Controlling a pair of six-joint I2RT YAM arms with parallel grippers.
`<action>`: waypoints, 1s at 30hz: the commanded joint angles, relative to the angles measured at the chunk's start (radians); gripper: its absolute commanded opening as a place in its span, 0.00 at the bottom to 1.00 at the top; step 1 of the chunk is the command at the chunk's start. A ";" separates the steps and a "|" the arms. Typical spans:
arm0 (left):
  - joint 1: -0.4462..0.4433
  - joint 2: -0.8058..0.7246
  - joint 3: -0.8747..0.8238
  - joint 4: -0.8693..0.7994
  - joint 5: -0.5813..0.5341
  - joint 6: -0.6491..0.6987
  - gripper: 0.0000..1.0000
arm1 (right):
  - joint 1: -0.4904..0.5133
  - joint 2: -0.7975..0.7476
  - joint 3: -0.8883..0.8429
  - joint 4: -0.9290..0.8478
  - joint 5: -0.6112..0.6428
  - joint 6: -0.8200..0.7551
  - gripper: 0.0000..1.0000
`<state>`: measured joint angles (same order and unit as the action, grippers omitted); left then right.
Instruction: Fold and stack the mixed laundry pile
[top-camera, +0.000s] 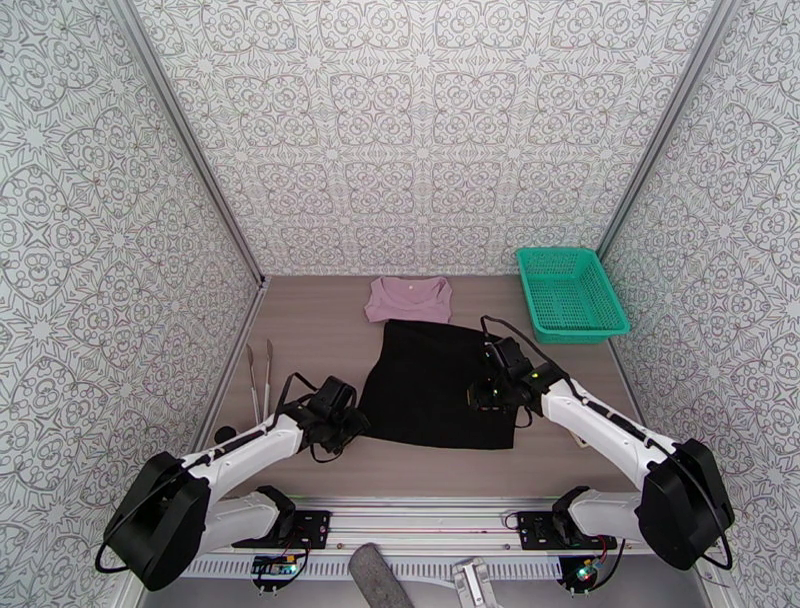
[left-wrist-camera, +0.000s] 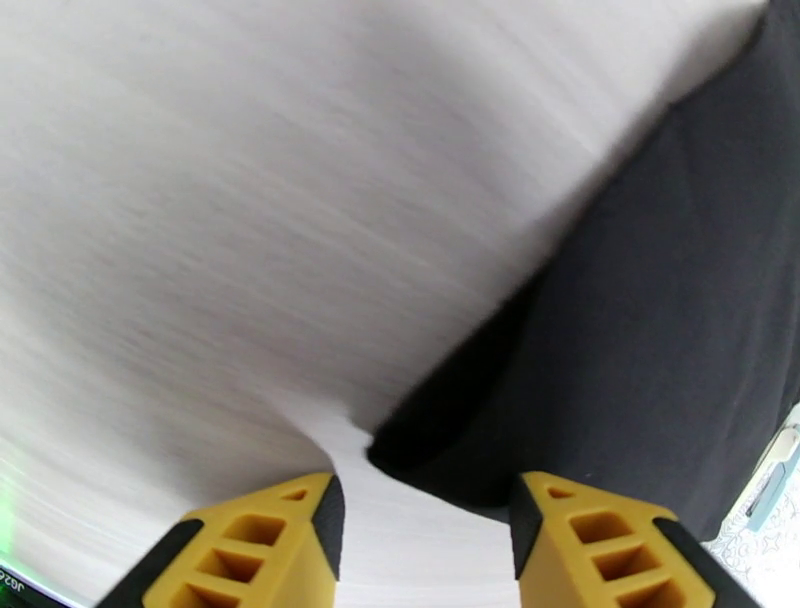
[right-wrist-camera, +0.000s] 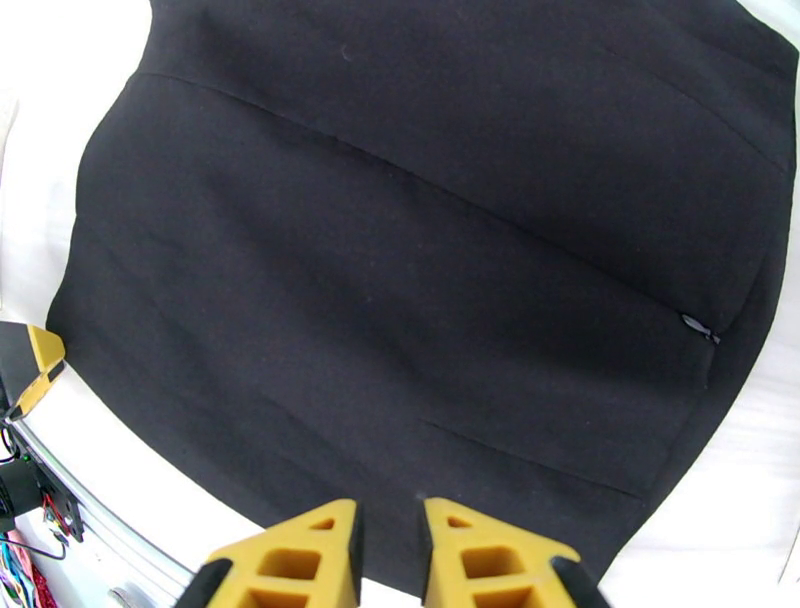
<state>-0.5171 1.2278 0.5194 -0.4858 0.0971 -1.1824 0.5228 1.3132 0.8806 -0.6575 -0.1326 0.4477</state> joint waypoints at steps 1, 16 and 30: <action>0.022 0.028 0.001 0.014 0.004 0.009 0.50 | 0.008 -0.003 -0.003 0.012 0.004 0.011 0.23; 0.051 0.353 0.137 0.120 0.040 0.116 0.32 | 0.008 -0.036 -0.021 0.004 0.009 0.024 0.23; 0.068 0.612 0.335 0.096 0.012 0.245 0.00 | 0.010 -0.072 -0.053 0.002 0.009 0.040 0.22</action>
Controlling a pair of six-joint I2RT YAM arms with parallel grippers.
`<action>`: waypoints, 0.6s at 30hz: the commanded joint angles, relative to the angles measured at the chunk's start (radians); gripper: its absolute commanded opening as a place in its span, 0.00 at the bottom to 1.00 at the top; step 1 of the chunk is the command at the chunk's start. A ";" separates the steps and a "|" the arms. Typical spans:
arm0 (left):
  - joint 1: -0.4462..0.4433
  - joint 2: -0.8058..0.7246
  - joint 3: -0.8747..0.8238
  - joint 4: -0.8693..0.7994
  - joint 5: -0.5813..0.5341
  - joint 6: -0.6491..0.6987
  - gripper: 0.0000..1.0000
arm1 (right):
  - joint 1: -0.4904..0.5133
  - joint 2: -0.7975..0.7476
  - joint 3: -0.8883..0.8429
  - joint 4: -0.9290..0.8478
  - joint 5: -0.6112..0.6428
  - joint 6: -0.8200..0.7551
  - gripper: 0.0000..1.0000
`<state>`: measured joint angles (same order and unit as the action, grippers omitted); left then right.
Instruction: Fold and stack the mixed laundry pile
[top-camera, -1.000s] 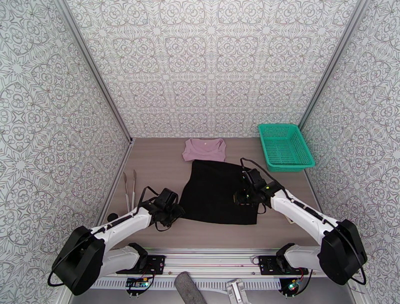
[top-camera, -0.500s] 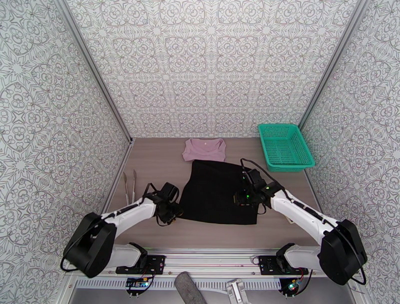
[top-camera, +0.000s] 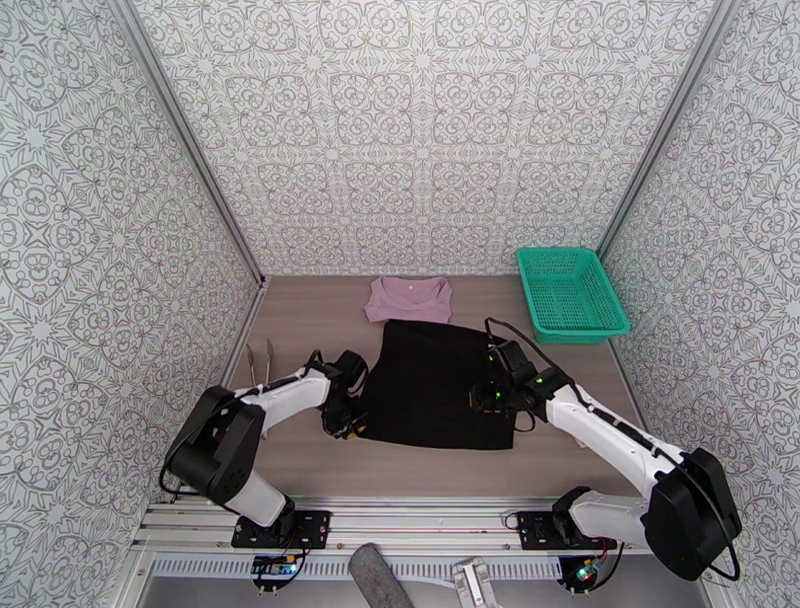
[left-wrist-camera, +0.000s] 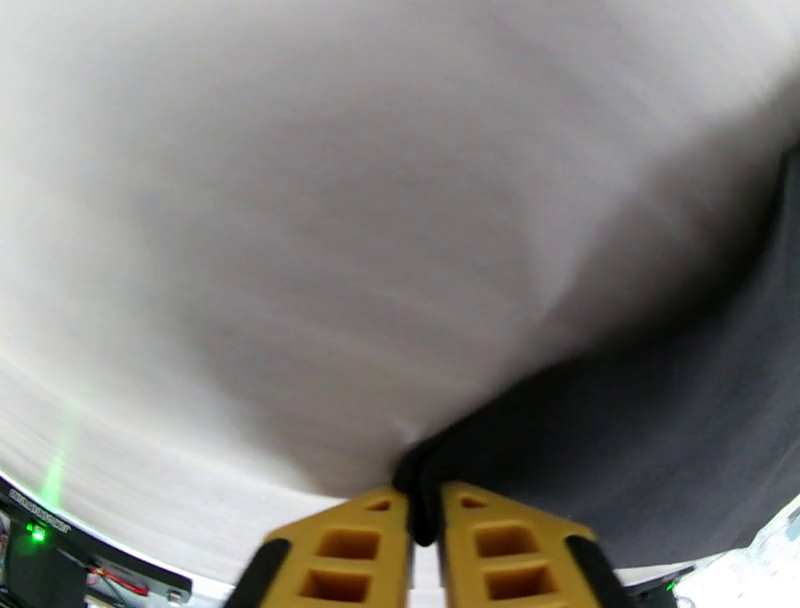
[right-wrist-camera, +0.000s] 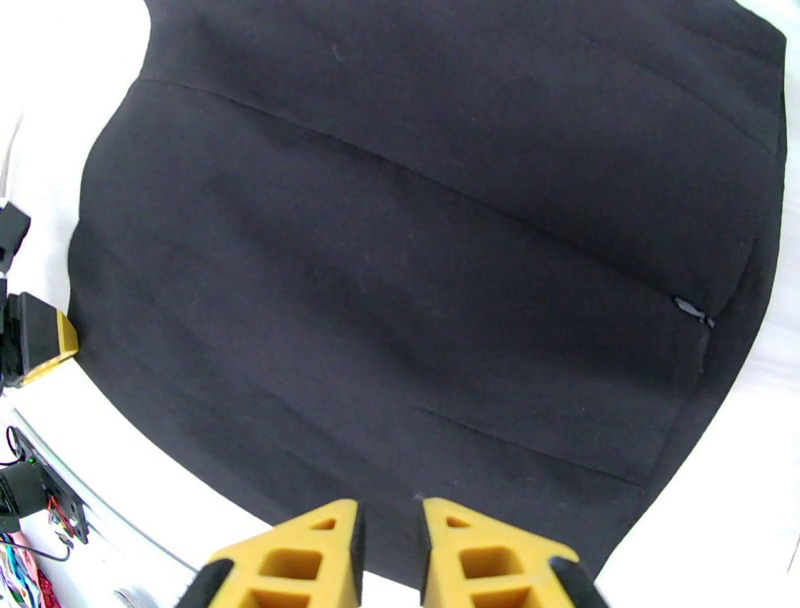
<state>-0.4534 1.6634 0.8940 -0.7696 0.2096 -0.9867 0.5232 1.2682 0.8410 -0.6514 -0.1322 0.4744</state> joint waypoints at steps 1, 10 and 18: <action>0.004 0.178 -0.034 0.381 -0.101 0.052 0.00 | 0.010 -0.032 -0.014 -0.008 0.011 0.015 0.22; 0.139 -0.020 -0.016 0.242 -0.123 0.184 0.00 | 0.083 -0.053 -0.008 -0.080 0.062 -0.007 0.31; 0.361 -0.129 0.071 0.102 -0.079 0.376 0.00 | 0.357 0.056 0.073 -0.142 0.174 -0.092 0.48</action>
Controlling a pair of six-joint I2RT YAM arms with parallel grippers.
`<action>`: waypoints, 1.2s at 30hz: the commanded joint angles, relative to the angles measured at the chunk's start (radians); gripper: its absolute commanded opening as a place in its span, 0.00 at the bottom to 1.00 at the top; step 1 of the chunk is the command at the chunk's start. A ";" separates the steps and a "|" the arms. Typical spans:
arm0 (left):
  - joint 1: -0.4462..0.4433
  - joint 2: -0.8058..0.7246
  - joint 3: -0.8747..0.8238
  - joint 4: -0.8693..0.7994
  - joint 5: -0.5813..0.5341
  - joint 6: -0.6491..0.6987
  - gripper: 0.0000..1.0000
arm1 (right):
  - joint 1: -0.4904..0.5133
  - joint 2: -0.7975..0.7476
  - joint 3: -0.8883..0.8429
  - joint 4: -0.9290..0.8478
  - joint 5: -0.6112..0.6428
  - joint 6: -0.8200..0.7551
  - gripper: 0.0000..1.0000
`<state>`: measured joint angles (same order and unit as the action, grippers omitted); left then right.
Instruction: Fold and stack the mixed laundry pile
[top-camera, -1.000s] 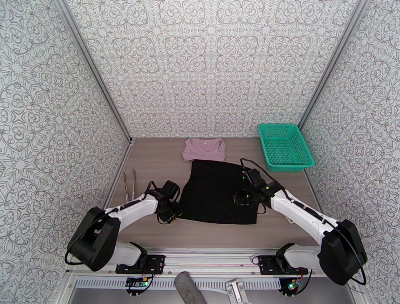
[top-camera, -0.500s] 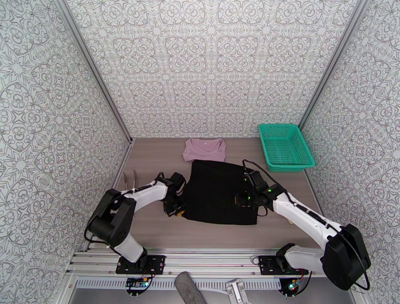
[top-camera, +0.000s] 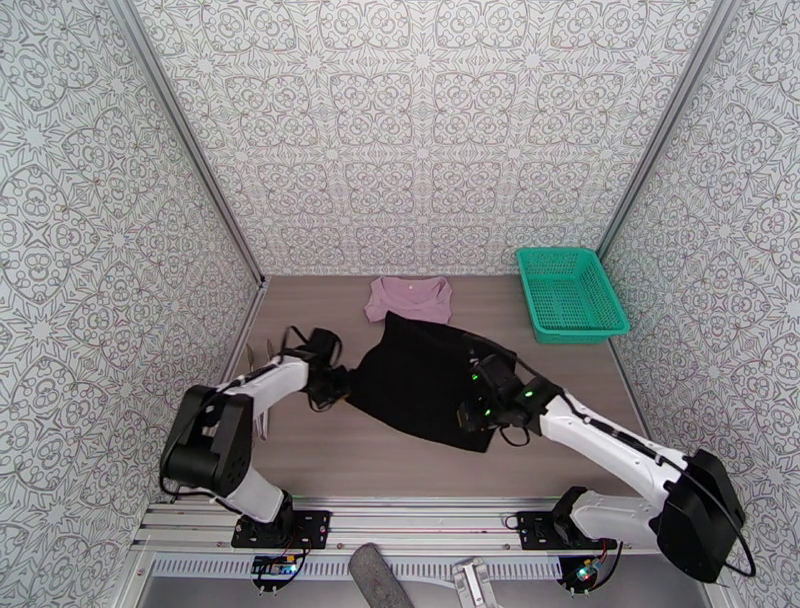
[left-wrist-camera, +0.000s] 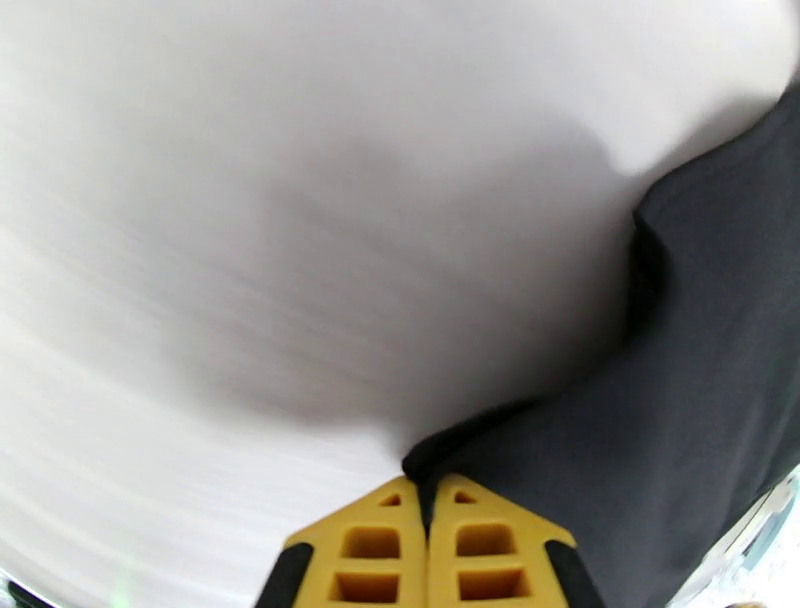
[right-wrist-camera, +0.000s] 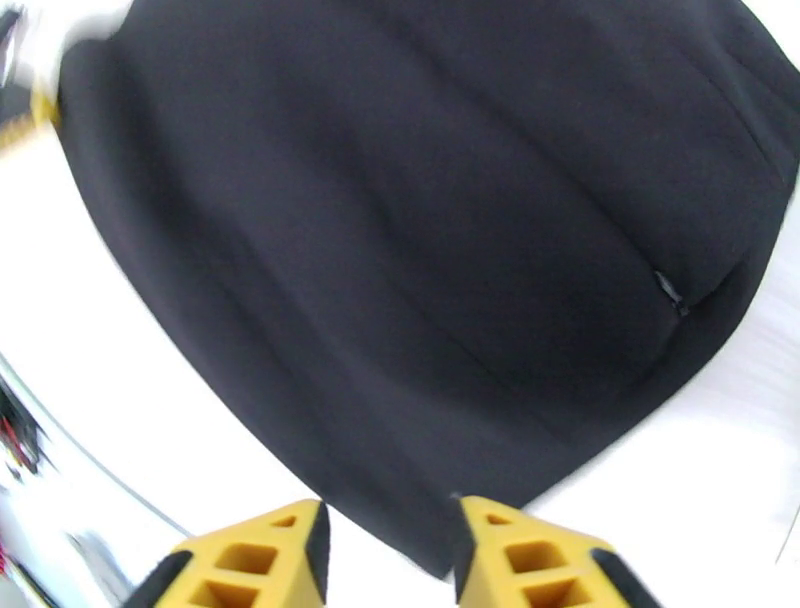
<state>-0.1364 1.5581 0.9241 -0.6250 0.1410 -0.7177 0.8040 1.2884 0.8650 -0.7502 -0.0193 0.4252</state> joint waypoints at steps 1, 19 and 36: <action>0.064 -0.022 0.048 -0.042 -0.001 0.119 0.00 | 0.108 0.054 0.064 -0.046 0.066 -0.055 0.51; 0.122 0.045 0.060 0.024 0.086 0.158 0.00 | 0.377 0.361 0.192 -0.092 0.213 -0.101 0.52; 0.168 -0.009 0.034 0.003 0.097 0.168 0.00 | 0.425 0.411 0.230 -0.084 0.181 -0.084 0.00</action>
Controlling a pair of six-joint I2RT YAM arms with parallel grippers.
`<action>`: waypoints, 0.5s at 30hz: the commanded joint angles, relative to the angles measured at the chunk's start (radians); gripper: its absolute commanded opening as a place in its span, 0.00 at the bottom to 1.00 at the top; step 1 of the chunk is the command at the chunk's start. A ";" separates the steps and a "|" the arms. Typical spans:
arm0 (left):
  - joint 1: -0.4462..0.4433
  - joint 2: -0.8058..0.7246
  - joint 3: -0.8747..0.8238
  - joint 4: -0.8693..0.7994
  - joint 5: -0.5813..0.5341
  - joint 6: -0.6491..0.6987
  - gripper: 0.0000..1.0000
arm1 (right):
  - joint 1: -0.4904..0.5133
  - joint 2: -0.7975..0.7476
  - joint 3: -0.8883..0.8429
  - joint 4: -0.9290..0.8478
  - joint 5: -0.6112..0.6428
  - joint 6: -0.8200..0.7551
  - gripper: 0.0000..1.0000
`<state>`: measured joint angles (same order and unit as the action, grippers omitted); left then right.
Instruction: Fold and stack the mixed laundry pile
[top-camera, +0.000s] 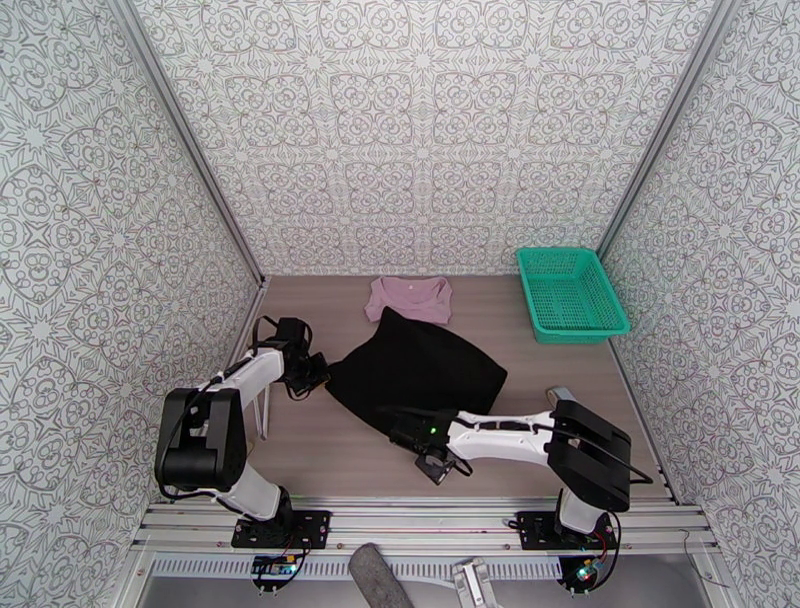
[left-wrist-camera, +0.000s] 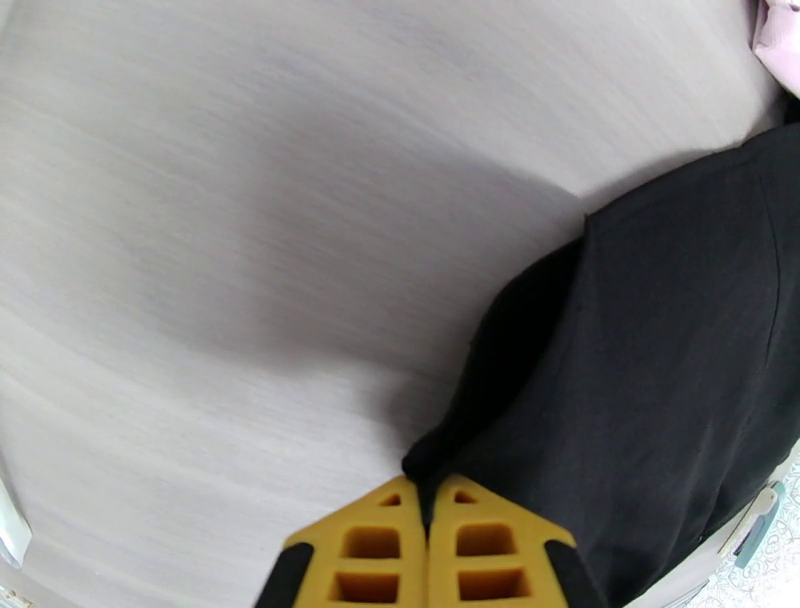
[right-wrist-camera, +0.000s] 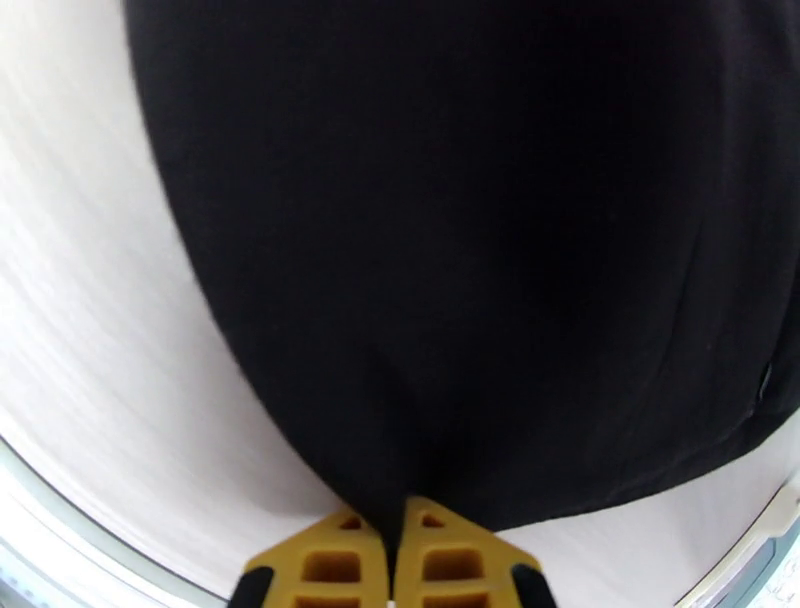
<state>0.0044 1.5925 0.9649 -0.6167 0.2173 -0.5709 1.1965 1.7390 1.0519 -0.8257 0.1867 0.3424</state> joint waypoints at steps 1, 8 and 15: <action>0.035 -0.056 -0.011 -0.013 0.022 0.022 0.00 | 0.044 -0.048 0.051 -0.004 -0.052 -0.010 0.00; 0.112 -0.183 -0.026 -0.086 0.024 0.029 0.00 | 0.115 -0.092 0.092 0.053 -0.266 -0.039 0.00; 0.127 -0.274 0.001 -0.133 0.054 0.013 0.00 | 0.114 -0.148 0.098 0.043 -0.168 0.025 0.00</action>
<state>0.1257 1.3388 0.9516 -0.7105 0.2379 -0.5644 1.3109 1.6321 1.1248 -0.7681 -0.0170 0.3305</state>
